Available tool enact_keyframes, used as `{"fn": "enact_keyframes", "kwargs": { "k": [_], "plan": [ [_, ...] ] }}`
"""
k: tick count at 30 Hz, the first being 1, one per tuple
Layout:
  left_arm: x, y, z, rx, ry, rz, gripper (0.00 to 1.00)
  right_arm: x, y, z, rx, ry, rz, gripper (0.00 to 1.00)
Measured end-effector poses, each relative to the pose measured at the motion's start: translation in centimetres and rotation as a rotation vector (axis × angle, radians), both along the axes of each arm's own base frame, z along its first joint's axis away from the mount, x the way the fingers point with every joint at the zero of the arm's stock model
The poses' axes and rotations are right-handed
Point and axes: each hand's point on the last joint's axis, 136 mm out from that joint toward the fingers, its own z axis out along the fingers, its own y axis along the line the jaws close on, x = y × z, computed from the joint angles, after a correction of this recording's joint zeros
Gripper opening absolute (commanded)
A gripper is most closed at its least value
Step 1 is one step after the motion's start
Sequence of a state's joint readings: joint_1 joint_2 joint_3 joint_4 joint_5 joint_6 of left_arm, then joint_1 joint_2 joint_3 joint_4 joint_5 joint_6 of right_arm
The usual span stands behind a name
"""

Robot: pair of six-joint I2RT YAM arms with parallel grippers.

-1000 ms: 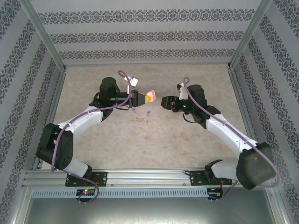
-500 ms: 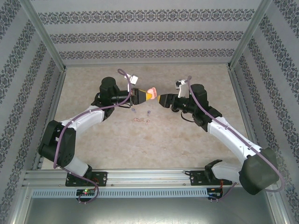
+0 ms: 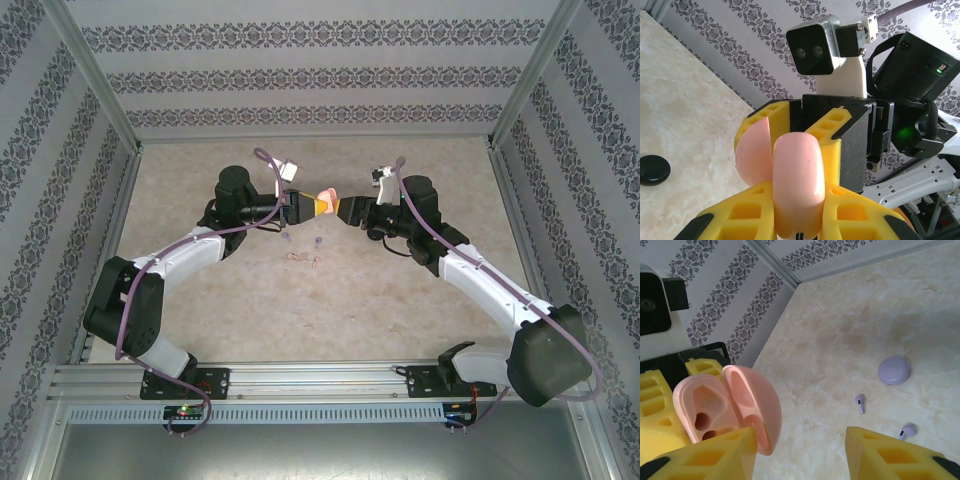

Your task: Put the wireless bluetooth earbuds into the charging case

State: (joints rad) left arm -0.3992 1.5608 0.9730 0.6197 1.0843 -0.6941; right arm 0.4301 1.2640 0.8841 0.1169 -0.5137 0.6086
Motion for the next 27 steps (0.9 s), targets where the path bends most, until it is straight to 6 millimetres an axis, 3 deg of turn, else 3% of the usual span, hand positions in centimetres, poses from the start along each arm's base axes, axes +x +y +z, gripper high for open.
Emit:
{"fn": "enact_keyframes", "kwargs": {
  "k": [27],
  "plan": [
    [0.2, -0.1, 0.0, 0.001, -0.002, 0.018, 0.0, 0.3, 1.2, 0.6, 0.036, 0.013, 0.034, 0.18]
  ]
}}
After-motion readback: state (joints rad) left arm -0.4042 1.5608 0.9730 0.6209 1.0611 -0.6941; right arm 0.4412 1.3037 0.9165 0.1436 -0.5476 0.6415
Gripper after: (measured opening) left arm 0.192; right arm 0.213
